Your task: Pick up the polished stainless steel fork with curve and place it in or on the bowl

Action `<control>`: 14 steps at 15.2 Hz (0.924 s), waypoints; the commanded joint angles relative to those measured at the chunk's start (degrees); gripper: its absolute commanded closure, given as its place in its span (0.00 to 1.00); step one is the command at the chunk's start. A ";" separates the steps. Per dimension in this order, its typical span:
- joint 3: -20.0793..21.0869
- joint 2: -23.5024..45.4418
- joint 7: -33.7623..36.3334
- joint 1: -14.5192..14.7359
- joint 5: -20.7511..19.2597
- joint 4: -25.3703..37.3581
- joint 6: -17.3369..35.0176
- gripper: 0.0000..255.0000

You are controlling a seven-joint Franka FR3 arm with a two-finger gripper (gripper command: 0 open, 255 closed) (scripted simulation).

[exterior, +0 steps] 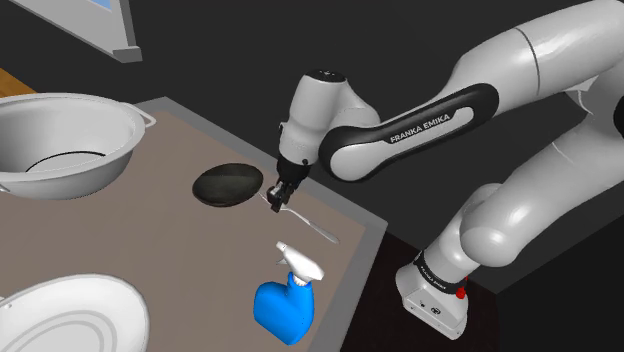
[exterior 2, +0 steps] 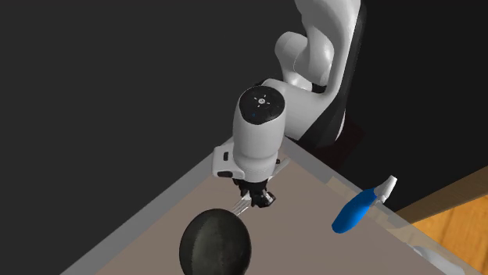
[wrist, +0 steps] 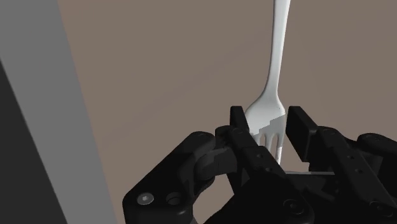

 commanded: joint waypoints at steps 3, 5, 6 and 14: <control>-0.52 -2.34 -0.94 0.24 1.17 1.51 -3.67 1.00; -0.78 -3.37 -1.30 0.35 1.61 2.26 -5.38 1.00; -0.91 -3.86 -1.46 0.39 1.80 2.65 -6.23 1.00; -1.34 -4.01 -1.49 0.02 1.34 7.58 -11.29 1.00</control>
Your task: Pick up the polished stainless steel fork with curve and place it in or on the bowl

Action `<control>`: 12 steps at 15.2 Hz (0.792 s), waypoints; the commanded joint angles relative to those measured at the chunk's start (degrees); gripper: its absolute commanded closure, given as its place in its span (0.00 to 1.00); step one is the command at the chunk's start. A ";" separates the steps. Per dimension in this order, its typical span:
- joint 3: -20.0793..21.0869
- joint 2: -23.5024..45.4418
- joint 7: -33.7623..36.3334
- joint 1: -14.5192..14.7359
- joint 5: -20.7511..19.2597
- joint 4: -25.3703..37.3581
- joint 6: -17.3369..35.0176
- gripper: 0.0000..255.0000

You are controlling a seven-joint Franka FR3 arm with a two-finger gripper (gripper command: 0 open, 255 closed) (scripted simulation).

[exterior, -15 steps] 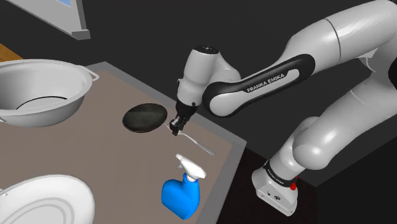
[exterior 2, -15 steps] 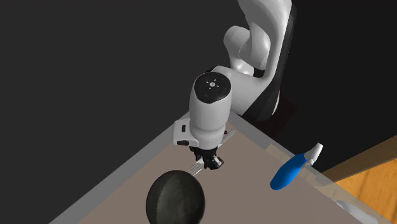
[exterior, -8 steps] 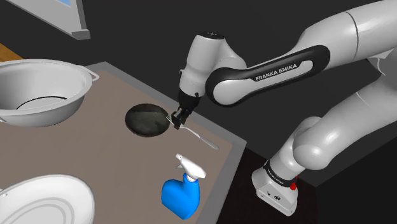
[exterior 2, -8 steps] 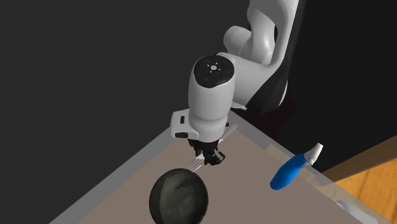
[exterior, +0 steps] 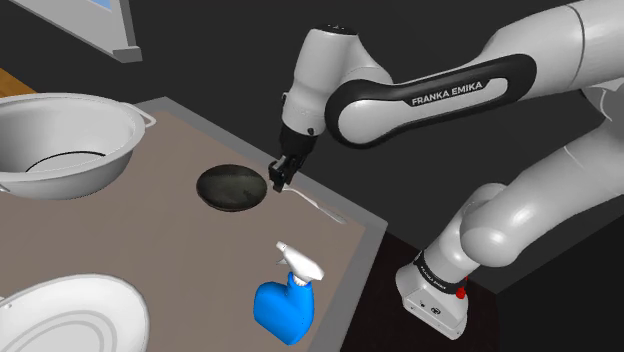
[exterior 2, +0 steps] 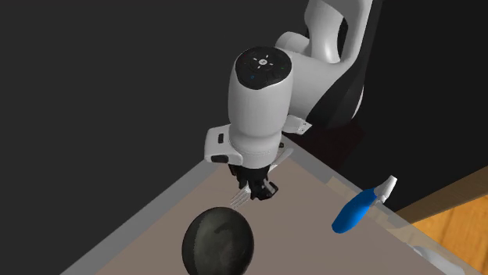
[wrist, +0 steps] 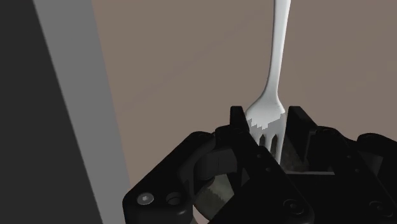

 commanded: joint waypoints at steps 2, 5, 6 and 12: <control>0.85 6.16 1.96 -1.29 -3.45 6.15 -0.49 1.00; 1.44 13.55 4.47 -1.92 -7.84 13.83 -1.62 1.00; 1.51 16.01 5.29 -1.90 -9.31 16.54 -2.19 1.00; 0.71 27.64 8.55 -0.16 -15.76 28.91 -4.50 1.00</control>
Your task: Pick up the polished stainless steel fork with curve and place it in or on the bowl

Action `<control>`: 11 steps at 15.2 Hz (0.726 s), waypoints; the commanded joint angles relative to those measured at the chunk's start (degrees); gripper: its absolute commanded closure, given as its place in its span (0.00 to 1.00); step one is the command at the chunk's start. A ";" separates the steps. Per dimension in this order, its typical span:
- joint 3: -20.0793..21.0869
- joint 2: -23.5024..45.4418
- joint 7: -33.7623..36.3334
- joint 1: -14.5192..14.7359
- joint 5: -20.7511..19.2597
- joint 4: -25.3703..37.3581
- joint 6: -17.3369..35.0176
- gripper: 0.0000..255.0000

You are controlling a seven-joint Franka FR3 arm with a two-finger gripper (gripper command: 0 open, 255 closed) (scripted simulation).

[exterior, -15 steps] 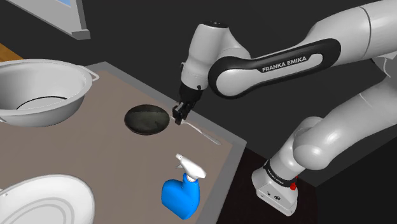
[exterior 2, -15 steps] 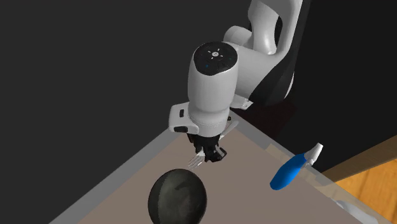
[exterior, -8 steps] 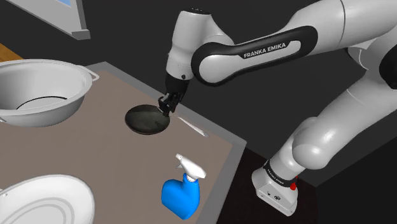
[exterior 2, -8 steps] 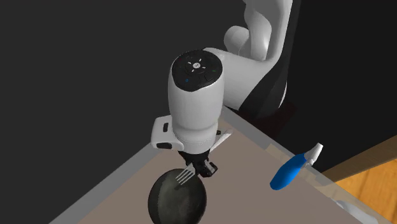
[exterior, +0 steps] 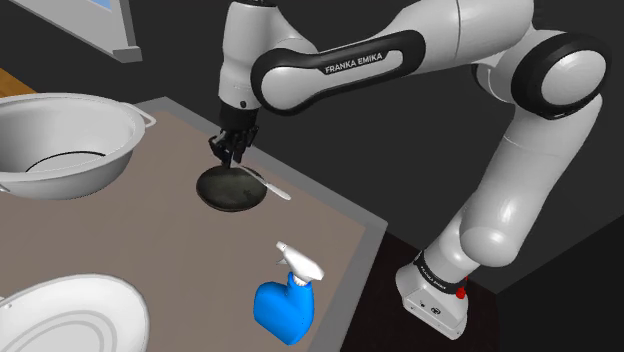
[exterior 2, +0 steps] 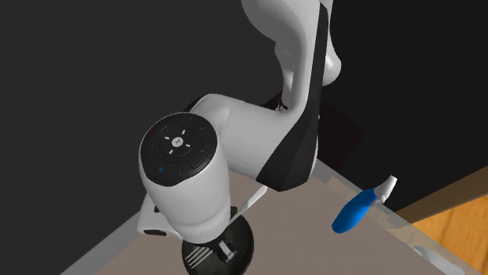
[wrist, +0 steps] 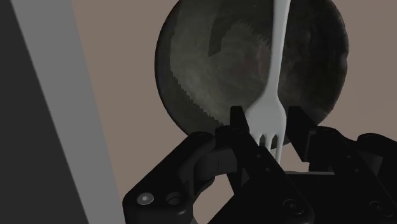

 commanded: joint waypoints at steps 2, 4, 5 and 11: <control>-0.30 1.71 0.58 0.32 -1.05 -0.01 1.52 1.00; -0.45 2.37 0.88 0.44 -1.51 -0.77 2.86 1.00; -0.54 2.71 1.04 0.50 -1.75 -1.14 3.52 1.00; -1.15 5.00 2.10 0.96 -3.35 -3.04 7.41 1.00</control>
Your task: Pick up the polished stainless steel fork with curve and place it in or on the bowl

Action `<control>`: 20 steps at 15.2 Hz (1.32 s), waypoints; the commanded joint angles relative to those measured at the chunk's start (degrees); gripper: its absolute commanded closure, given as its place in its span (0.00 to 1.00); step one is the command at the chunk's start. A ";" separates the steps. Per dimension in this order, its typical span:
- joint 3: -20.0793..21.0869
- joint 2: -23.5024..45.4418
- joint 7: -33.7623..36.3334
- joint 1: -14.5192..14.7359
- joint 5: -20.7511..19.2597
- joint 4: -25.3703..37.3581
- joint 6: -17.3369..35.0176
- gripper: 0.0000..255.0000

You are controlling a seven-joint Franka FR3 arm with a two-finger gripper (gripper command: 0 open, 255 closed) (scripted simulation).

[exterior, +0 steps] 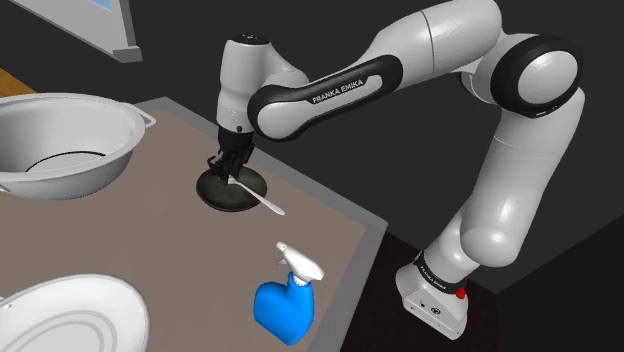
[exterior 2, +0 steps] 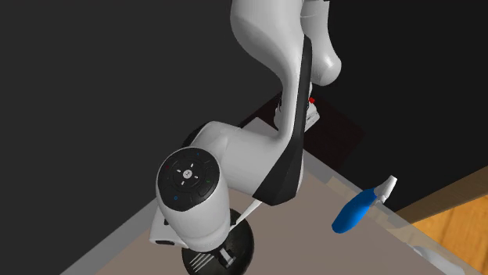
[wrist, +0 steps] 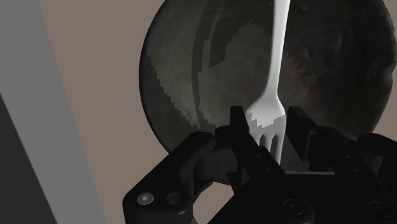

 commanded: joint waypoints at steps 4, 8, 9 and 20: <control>-0.23 0.85 0.41 0.22 -0.58 -0.41 1.18 1.00; -0.23 0.85 0.41 0.22 -0.58 -0.41 1.18 1.00; -0.23 0.85 0.41 0.22 -0.58 -0.41 1.18 0.00; 0.82 -3.29 -1.37 -0.69 2.17 1.88 -4.72 0.00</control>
